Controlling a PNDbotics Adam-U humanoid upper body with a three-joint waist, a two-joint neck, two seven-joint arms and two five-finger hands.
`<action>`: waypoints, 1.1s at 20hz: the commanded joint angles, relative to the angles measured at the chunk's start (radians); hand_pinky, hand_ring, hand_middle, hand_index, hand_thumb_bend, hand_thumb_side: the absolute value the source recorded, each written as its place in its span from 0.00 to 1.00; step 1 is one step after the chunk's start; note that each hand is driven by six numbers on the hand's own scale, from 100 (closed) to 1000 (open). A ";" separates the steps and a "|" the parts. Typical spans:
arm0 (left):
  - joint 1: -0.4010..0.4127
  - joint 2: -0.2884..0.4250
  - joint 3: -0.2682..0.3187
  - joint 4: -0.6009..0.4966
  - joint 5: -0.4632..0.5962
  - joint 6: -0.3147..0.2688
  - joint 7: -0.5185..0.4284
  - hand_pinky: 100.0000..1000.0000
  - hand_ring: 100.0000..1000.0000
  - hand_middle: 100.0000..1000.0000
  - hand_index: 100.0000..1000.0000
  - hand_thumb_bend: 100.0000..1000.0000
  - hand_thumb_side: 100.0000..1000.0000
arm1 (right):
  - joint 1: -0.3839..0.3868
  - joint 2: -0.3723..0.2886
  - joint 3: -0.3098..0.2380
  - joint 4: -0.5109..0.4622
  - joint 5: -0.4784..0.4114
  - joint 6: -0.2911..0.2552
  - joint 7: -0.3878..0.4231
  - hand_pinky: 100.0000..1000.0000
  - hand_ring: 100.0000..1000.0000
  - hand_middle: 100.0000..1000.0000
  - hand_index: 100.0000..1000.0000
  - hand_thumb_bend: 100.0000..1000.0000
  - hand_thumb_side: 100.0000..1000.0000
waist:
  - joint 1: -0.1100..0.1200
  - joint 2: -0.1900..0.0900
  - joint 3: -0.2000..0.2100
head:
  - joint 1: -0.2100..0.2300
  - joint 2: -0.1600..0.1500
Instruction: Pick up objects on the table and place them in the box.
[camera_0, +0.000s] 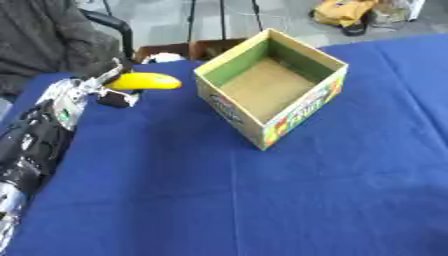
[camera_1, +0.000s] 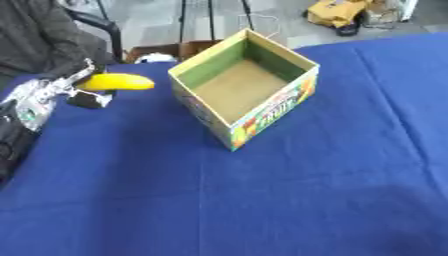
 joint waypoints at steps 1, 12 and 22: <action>-0.028 0.051 -0.005 -0.036 0.030 -0.001 -0.015 0.65 0.50 0.39 0.49 0.00 0.09 | -0.003 -0.011 -0.009 -0.008 -0.007 -0.002 0.000 0.53 0.67 0.65 0.69 0.00 0.87 | -0.008 -0.027 0.001 | 0.001 0.000; -0.111 0.009 -0.028 -0.065 0.026 -0.005 -0.046 0.65 0.50 0.39 0.49 0.00 0.09 | -0.004 -0.012 0.001 -0.004 -0.014 0.000 0.010 0.53 0.68 0.65 0.69 0.00 0.86 | -0.006 -0.054 -0.048 | 0.021 -0.004; -0.161 -0.052 -0.042 -0.066 -0.017 -0.020 -0.040 0.65 0.51 0.40 0.50 0.00 0.11 | -0.020 -0.008 0.006 -0.005 -0.014 0.002 0.017 0.53 0.67 0.65 0.69 0.00 0.87 | 0.017 -0.042 -0.146 | 0.043 -0.026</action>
